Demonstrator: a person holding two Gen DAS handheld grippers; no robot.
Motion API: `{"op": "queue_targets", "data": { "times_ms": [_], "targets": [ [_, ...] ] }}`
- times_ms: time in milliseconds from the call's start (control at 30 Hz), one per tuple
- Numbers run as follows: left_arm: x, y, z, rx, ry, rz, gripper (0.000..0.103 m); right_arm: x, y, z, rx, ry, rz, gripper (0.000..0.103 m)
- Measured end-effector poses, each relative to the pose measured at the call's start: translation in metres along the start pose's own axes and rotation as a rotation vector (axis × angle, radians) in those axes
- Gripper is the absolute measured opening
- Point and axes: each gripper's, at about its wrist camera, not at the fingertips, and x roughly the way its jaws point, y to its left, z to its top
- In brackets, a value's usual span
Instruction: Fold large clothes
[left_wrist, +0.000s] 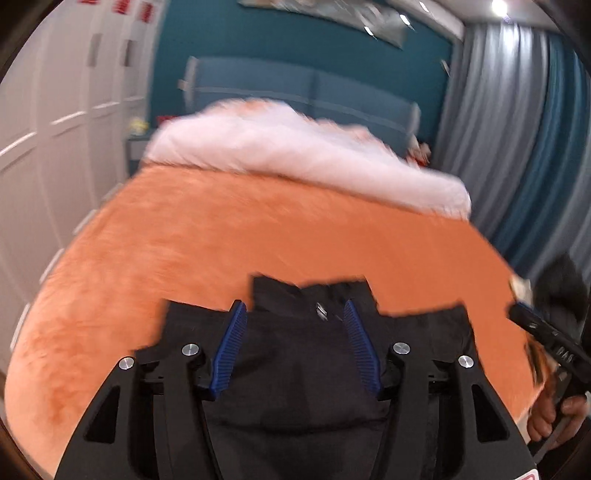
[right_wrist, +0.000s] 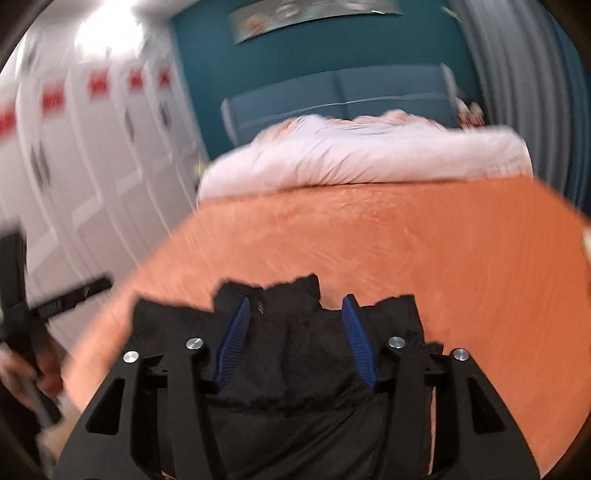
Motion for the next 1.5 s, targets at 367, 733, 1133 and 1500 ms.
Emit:
{"op": "queue_targets", "data": {
  "times_ms": [367,733,1133,1500],
  "targets": [
    [0.120,0.018,-0.051,-0.010,0.171,0.146,0.056,0.135,0.005,-0.062,-0.106,0.262,-0.084,0.025],
    [0.155,0.024,-0.079,0.000,0.124,0.184,0.058,0.173,0.001,-0.092,-0.079,0.263,-0.057,0.022],
    [0.179,0.026,-0.091,0.004,0.102,0.214,0.058,0.189,0.001,-0.100,-0.067,0.239,-0.062,0.020],
    [0.103,0.075,-0.025,-0.103,0.029,0.219,0.071,0.138,0.069,-0.030,-0.119,0.208,0.101,0.024]
  ]
}}
